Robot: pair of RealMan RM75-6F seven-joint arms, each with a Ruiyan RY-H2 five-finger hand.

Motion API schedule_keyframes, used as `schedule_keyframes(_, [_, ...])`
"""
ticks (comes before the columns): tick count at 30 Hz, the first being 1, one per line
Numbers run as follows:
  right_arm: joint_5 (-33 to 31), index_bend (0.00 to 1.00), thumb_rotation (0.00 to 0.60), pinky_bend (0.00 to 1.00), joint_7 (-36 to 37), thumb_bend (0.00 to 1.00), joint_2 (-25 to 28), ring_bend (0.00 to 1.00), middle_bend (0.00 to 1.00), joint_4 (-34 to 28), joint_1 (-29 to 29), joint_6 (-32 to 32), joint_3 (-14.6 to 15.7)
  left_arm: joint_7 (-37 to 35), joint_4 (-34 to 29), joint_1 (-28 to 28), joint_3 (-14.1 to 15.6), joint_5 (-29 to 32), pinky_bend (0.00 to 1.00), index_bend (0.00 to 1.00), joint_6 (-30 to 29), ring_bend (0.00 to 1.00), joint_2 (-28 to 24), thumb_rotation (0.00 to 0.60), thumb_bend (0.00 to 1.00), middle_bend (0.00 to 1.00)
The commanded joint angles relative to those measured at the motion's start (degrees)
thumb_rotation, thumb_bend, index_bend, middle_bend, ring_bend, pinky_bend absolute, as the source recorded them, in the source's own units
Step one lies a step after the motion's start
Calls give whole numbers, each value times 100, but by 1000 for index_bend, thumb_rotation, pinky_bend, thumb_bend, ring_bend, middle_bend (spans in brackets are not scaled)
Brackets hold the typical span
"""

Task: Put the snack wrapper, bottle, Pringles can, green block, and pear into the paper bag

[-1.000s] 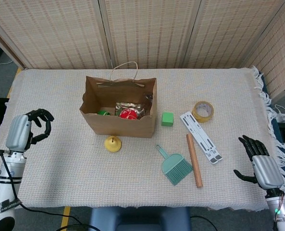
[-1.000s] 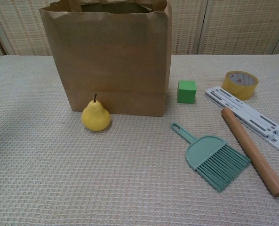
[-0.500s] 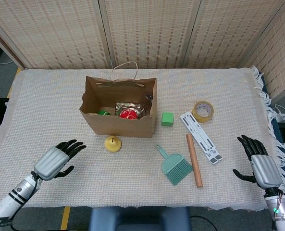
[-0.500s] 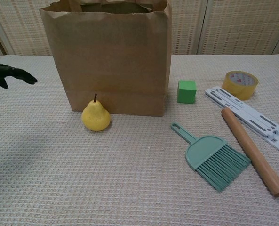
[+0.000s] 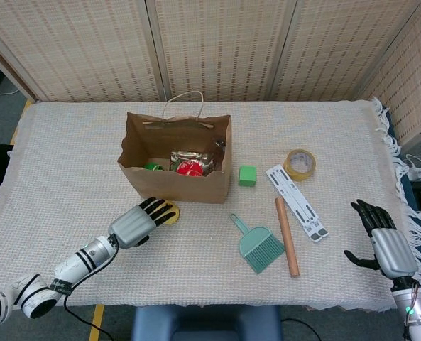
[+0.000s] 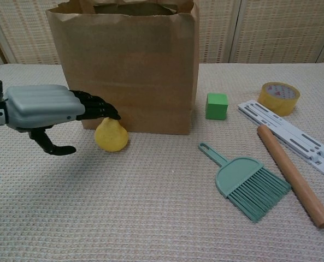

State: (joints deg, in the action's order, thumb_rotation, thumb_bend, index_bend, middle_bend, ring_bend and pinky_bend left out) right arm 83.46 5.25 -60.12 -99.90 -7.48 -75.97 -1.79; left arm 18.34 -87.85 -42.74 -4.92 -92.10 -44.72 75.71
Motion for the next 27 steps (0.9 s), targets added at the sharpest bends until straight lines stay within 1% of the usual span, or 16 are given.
schedule_keyframes(1, [-8, 0, 600, 0, 27, 114, 16, 0, 0, -12, -5, 14, -1, 72, 180, -170, -51, 125, 96, 0, 137, 0, 203, 600, 360, 0])
schedule_keyframes(11, [-66, 0, 600, 0, 35, 114, 63, 0, 0, -76, -28, 95, 4, 125, 697, -550, -65, 488, 108, 0, 490, 0, 638, 600, 363, 0])
schedule_keyframes(16, [-93, 0, 600, 0, 15, 114, 65, 0, 0, -88, -38, 115, -1, 131, 876, -602, -15, 673, 170, 0, 521, 0, 804, 600, 365, 0])
schedule_keyframes(21, [-116, 0, 600, 0, -12, 114, 73, 0, 0, -109, -49, 148, 2, 62, 1027, -648, 43, 736, 202, 11, 483, 5, 979, 600, 365, 0])
schedule_keyframes(24, [-127, 0, 600, 0, -9, 114, 79, 0, 0, -119, -48, 143, -3, 59, 1149, -674, 84, 818, 254, 73, 521, 46, 1075, 600, 377, 32])
schedule_keyframes(25, [-130, 0, 600, 0, -7, 114, 80, 0, 0, -117, -46, 137, -6, 62, 1183, -673, 100, 840, 295, 116, 521, 79, 1099, 600, 393, 67])
schedule_keyframes(26, [-131, 0, 600, 0, -3, 114, 81, 0, 0, -118, -44, 134, -7, 67, 1214, -668, 118, 859, 365, 185, 516, 137, 1118, 600, 420, 124])
schedule_keyframes(27, [-130, 0, 600, 0, 3, 114, 80, 0, 0, -117, -43, 131, -7, 67, 1242, -653, 139, 883, 415, 235, 493, 181, 1137, 600, 441, 167])
